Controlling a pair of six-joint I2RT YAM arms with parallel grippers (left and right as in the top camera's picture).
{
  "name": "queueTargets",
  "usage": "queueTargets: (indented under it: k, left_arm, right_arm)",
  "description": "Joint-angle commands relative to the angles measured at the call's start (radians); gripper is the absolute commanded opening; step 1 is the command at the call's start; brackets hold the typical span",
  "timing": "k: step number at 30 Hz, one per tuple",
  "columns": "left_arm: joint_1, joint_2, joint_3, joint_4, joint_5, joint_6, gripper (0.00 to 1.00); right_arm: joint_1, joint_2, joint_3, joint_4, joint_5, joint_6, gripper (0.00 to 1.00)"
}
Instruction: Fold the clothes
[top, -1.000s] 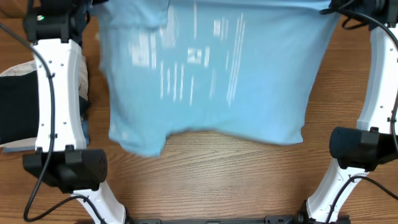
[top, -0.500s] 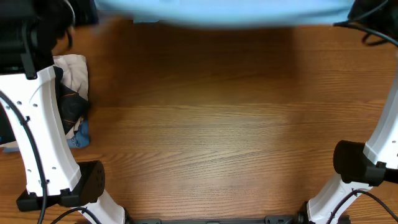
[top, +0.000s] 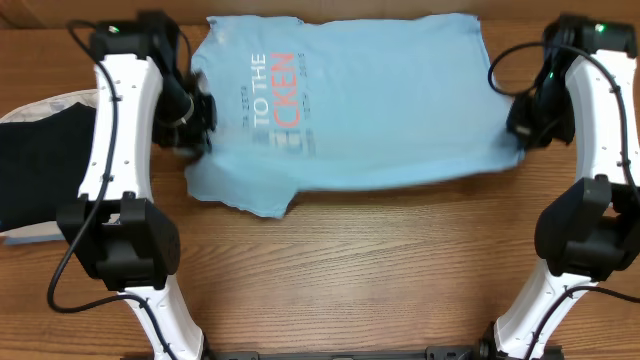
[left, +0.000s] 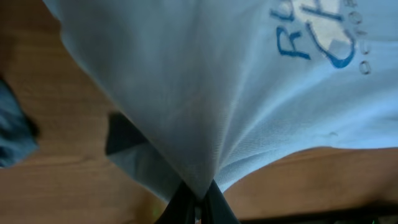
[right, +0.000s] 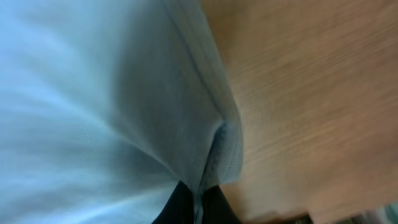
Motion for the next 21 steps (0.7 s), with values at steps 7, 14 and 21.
queueTargets:
  k: [7, 14, 21]
  left_arm:
    - [-0.012, -0.044, -0.287, -0.003, -0.004, 0.059, 0.04]
    - [-0.01, -0.217, -0.51, 0.123, -0.032, 0.03, 0.04]
    - [-0.01, -0.465, -0.727, 0.235, -0.058, -0.032, 0.04]
  right_arm:
    - [-0.078, -0.026, -0.235, 0.027, 0.002, 0.0, 0.04]
    - [-0.128, -0.117, -0.373, 0.081, -0.018, 0.0, 0.04]
    - [-0.161, -0.282, -0.545, 0.152, -0.047, 0.0, 0.04]
